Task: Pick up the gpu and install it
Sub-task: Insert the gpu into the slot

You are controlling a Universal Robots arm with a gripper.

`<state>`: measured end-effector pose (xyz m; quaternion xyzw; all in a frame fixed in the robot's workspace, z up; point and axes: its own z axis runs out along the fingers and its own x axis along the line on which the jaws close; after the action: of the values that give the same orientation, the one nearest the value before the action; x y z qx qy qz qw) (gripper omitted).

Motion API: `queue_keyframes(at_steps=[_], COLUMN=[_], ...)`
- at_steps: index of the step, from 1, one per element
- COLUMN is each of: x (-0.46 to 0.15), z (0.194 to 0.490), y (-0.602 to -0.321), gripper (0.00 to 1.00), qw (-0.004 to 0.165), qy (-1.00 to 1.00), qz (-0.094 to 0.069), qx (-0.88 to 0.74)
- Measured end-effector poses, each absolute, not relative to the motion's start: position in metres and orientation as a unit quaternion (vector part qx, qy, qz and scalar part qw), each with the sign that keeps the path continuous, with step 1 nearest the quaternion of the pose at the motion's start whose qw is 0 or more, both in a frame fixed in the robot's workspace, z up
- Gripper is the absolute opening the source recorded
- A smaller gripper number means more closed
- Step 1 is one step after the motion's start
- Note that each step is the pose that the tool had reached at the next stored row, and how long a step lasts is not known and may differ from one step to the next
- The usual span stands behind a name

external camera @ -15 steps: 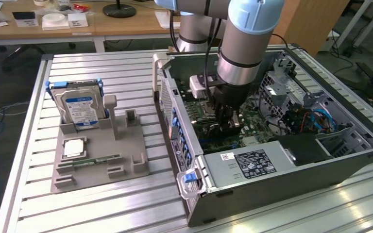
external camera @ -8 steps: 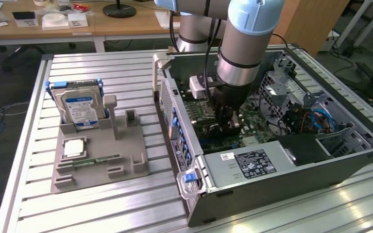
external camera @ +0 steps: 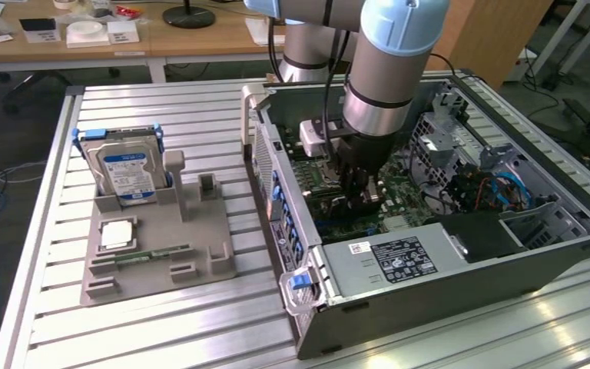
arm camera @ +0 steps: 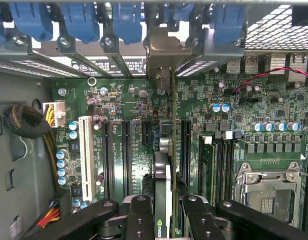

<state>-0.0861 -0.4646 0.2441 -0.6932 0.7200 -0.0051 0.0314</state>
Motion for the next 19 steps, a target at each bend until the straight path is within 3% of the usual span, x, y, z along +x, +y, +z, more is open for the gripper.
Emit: queue_keyframes(at_steps=[6,7,19], x=[-0.0861,-0.0862,-0.086], z=[0.2441,0.2441,0.2504], y=[-0.4646,-0.4646,-0.4639], gripper=[0.28,0.35,0.35], qw=[0.031,0.031,0.03], qy=[0.72,0.72,0.72], qz=[-0.005,-0.005,-0.007], qx=[-0.693,-0.693,-0.693])
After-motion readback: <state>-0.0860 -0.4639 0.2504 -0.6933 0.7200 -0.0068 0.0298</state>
